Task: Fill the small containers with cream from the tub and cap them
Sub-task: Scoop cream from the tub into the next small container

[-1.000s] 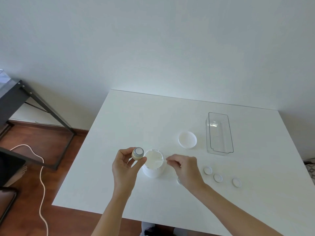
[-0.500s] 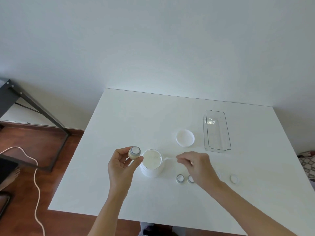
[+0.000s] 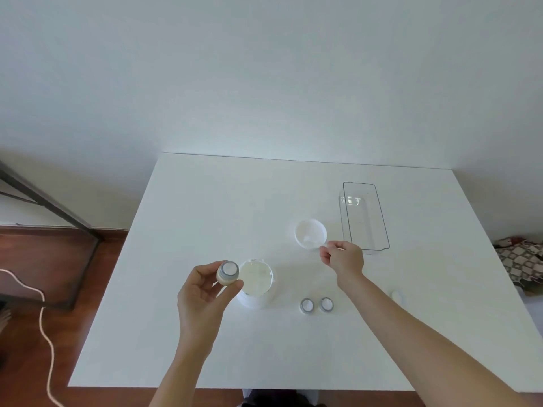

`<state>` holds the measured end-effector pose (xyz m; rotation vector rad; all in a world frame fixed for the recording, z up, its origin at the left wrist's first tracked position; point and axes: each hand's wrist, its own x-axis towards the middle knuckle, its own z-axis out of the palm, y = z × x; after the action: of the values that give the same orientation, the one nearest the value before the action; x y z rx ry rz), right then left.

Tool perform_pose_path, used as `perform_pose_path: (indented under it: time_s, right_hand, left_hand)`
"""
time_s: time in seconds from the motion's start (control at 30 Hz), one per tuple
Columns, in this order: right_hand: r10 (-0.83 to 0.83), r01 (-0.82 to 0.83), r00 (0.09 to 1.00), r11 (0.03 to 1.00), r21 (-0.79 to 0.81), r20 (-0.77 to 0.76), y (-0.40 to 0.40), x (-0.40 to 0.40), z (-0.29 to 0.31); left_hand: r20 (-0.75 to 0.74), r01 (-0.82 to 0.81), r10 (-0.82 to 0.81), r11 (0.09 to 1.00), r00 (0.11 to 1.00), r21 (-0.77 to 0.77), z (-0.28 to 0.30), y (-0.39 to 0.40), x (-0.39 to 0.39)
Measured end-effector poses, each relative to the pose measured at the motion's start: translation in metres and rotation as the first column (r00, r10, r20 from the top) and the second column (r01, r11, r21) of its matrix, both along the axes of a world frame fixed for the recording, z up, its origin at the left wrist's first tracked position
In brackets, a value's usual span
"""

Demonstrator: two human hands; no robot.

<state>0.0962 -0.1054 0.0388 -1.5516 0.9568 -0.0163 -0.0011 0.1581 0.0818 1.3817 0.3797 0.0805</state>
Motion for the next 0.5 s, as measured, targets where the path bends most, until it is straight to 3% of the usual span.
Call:
perform_pose_path:
  time_s: [0.1,0.2,0.4,0.5]
  right_hand:
    - [-0.067,0.065,0.997,0.997,-0.046,-0.027,-0.002,0.005,-0.013]
    - [-0.025,0.019,0.999,0.991,-0.130,-0.046,-0.004,0.007,-0.020]
    - [0.287,-0.300,0.954,0.915,-0.268,-0.090,-0.017,0.001,-0.020]
    - [0.376,-0.369,0.925,0.843,-0.392,-0.062,-0.034,-0.009,-0.006]
  left_hand:
    - [-0.004,0.043,-0.043,0.999,0.999,-0.007,0.000,-0.001,0.000]
    - [-0.002,0.097,-0.097,0.995,0.995,-0.017,0.001,-0.004,0.001]
    - [0.015,0.204,-0.204,0.979,0.979,-0.022,0.006,-0.017,0.008]
    - [0.020,0.239,-0.238,0.971,0.971,-0.012,0.008,-0.029,0.012]
